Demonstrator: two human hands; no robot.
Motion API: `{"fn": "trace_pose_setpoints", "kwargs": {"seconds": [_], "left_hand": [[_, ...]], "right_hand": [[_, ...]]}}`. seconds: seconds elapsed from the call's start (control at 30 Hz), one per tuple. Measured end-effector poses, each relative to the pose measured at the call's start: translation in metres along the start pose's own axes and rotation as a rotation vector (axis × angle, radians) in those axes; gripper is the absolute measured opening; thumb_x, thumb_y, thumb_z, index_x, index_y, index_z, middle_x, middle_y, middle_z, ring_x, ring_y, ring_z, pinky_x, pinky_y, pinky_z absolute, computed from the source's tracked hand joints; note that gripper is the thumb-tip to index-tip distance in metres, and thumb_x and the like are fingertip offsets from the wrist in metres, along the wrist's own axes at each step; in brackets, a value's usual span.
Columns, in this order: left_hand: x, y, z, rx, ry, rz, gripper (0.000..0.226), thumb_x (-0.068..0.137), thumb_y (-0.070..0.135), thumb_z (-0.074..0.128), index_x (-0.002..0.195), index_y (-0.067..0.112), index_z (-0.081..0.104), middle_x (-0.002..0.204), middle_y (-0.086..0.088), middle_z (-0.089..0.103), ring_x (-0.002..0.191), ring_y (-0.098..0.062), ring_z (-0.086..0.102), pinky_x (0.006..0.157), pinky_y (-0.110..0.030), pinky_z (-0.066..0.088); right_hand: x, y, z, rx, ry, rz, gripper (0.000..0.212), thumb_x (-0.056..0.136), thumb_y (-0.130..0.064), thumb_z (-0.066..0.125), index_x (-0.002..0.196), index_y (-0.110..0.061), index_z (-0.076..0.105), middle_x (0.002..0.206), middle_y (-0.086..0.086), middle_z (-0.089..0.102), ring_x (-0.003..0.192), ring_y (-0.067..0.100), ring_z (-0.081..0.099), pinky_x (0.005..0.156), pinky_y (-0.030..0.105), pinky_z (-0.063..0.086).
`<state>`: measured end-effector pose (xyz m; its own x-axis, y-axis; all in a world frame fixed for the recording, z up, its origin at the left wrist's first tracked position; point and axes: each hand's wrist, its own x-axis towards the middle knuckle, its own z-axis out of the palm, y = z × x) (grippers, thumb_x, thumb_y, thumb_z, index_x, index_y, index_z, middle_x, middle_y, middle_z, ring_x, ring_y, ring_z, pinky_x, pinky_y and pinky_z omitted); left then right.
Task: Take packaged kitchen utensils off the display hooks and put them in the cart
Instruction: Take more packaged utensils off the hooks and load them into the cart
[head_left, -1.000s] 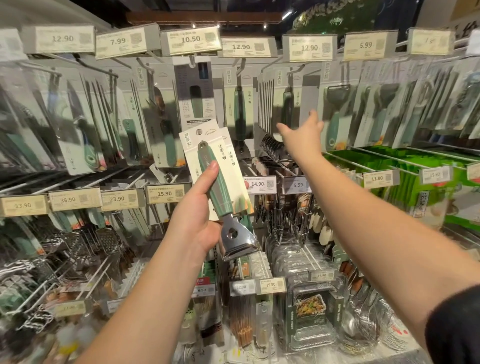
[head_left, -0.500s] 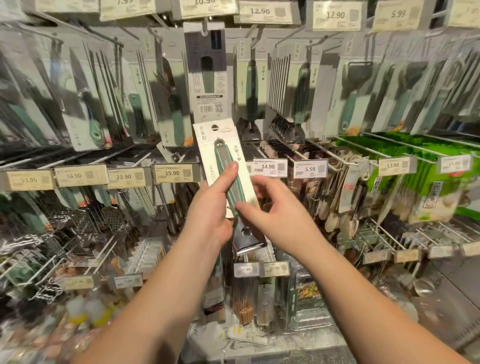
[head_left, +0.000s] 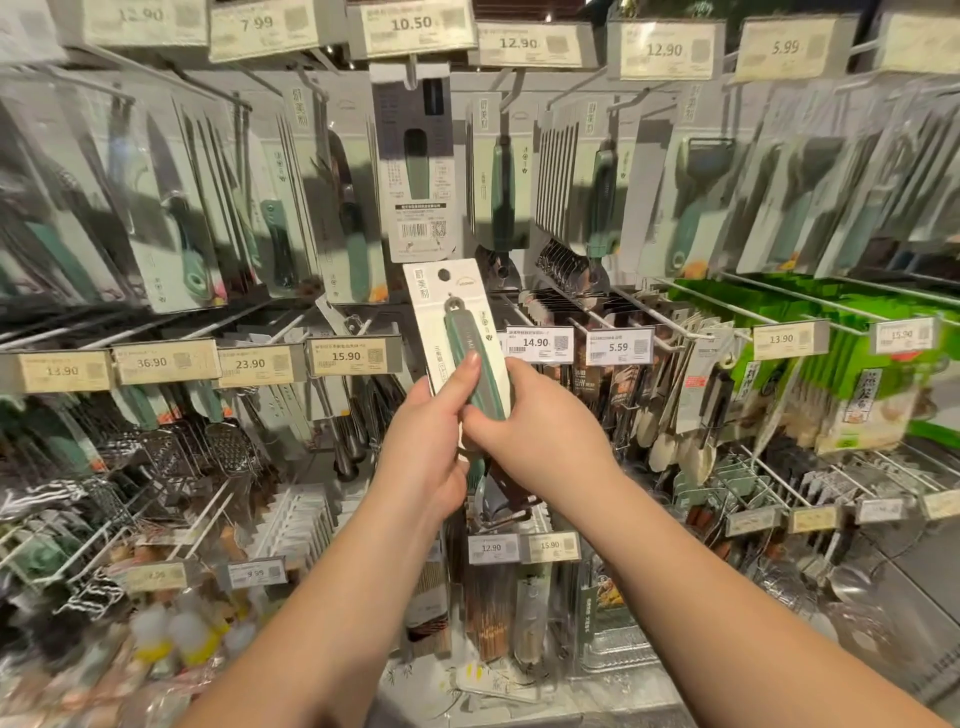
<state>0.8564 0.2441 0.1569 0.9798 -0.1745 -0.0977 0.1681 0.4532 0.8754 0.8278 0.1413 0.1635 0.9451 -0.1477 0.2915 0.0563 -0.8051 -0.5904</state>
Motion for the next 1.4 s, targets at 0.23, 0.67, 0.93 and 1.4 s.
{"fn": "trace_pose_setpoints", "kwargs": {"seconds": [0.23,0.67,0.93,1.4], "left_hand": [[0.001,0.002,-0.005,0.003,-0.017,0.002,0.035,0.094,0.033,0.067,0.125,0.018,0.065,0.113,-0.001,0.076,0.114,-0.020,0.068,0.108,-0.046,0.046],[-0.001,0.028,-0.016,-0.044,0.051,0.096,0.018,0.098,0.016,0.061,0.116,0.018,0.066,0.100,-0.002,0.079,0.089,-0.019,0.076,0.072,-0.038,0.060],[-0.006,0.043,-0.016,-0.054,0.051,0.120,0.025,0.097,0.016,0.063,0.121,0.013,0.065,0.107,-0.007,0.077,0.101,-0.025,0.074,0.097,-0.049,0.054],[-0.011,0.051,-0.016,-0.047,0.024,0.134,0.011,0.100,0.018,0.059,0.100,0.028,0.055,0.065,0.021,0.072,0.053,0.010,0.064,0.069,-0.031,0.036]], "right_hand": [[0.008,0.004,-0.004,0.107,-0.026,0.054,0.046,0.093,-0.055,0.057,0.125,-0.022,0.056,0.097,-0.016,0.064,0.088,0.009,0.065,0.063,0.026,0.047],[0.046,0.019,-0.025,0.250,0.237,0.068,0.051,0.092,-0.048,0.059,0.136,-0.023,0.052,0.100,-0.014,0.069,0.062,0.002,0.067,0.052,0.026,0.056],[0.099,-0.001,-0.058,0.152,0.379,-0.024,0.069,0.087,-0.054,0.055,0.144,-0.017,0.046,0.106,-0.007,0.070,0.068,0.011,0.067,0.056,0.033,0.056],[0.150,-0.001,-0.069,0.005,0.372,-0.001,0.060,0.092,-0.044,0.058,0.138,-0.007,0.047,0.102,0.004,0.065,0.081,0.022,0.062,0.059,0.034,0.052]]}}
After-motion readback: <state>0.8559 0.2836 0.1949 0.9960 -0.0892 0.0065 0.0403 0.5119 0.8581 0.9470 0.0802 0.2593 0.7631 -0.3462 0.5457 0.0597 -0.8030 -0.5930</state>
